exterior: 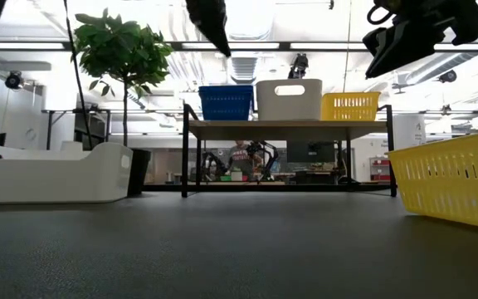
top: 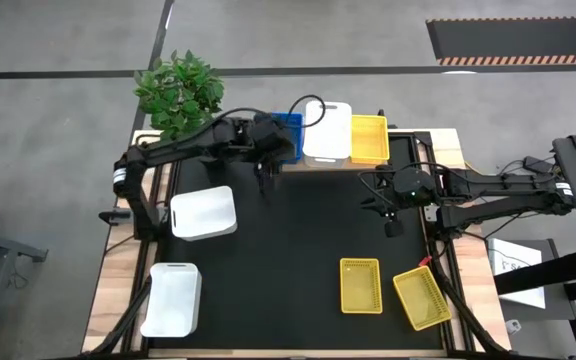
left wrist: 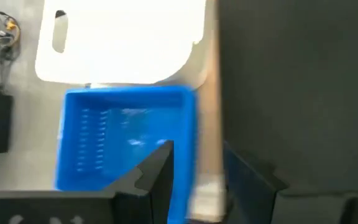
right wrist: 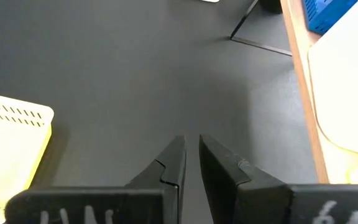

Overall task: Stack baskets on shelf by color
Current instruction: Stack the top white bin on the other white bin on the shelf

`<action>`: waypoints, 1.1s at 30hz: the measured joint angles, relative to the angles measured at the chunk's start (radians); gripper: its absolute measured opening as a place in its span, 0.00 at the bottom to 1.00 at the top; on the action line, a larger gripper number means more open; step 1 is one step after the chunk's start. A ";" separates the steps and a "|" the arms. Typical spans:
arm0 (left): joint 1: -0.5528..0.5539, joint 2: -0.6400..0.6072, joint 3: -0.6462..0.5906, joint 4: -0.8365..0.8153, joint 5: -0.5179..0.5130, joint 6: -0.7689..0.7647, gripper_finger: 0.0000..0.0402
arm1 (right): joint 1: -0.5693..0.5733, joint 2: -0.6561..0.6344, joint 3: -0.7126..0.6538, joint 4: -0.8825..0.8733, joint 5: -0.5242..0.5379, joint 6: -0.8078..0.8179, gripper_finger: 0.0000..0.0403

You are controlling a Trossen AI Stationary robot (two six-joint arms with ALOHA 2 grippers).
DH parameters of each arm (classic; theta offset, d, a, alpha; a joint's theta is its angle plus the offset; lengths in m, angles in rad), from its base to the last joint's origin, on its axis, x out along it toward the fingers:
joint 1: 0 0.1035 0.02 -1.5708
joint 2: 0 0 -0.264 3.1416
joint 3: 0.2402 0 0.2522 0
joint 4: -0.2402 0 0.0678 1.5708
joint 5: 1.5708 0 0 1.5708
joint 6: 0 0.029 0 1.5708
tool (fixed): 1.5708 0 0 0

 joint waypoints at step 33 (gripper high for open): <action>-0.389 -0.105 -0.652 -0.081 -0.035 -1.155 0.30 | 0.000 0.001 -0.004 0.008 -0.001 0.078 0.09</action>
